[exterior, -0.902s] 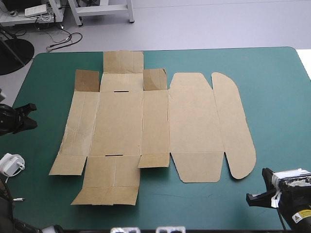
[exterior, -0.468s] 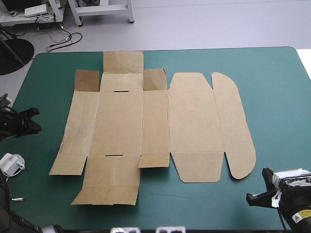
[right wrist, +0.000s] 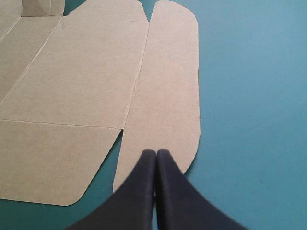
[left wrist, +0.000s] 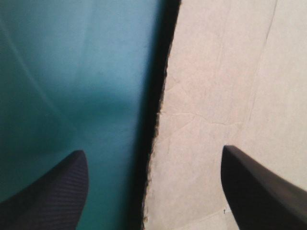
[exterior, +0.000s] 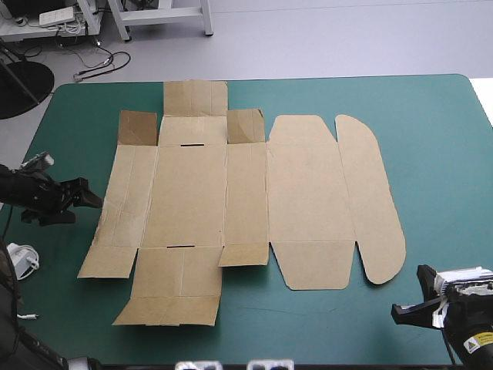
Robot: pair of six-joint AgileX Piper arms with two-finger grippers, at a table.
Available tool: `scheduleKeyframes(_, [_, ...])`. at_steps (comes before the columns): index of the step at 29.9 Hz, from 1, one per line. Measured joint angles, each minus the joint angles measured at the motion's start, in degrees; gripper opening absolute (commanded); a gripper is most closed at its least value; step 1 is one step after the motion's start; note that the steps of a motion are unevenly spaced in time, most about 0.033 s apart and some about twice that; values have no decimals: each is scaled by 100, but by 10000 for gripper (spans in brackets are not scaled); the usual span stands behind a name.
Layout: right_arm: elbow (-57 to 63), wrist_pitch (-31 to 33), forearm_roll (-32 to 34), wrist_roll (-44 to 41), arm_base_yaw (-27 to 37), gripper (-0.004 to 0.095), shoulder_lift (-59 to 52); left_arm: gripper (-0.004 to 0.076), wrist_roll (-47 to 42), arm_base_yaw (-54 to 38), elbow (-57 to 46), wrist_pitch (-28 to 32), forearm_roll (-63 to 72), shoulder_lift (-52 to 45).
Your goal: Fold the box
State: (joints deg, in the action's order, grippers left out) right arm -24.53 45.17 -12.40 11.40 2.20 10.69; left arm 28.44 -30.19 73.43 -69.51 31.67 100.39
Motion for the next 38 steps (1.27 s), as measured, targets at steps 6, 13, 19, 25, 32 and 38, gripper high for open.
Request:
scheduleKeyframes(6, [0, 0, 6, -127, 0, -19, 0, 532, 315, 149, 0, 26, 21, 311])
scheduleKeyframes(13, [0, 0, 6, -194, 0, -19, 0, 531, 423, 154, 5, 21, 187, 521])
scheduleKeyframes(19, [0, 0, 6, -212, 0, -19, 0, 509, 477, 180, -31, -7, 400, 618])
scheduleKeyframes(25, [0, 0, 6, -223, 0, -19, 0, 504, 652, 457, -327, -25, 838, 699])
scheduleKeyframes(32, [0, 0, 6, -223, 0, -19, 0, 484, 877, 643, -598, -193, 1496, 824])
scheduleKeyframes(38, [0, 0, 6, -223, 0, -19, 0, 146, 893, 677, -702, -219, 1841, 952])
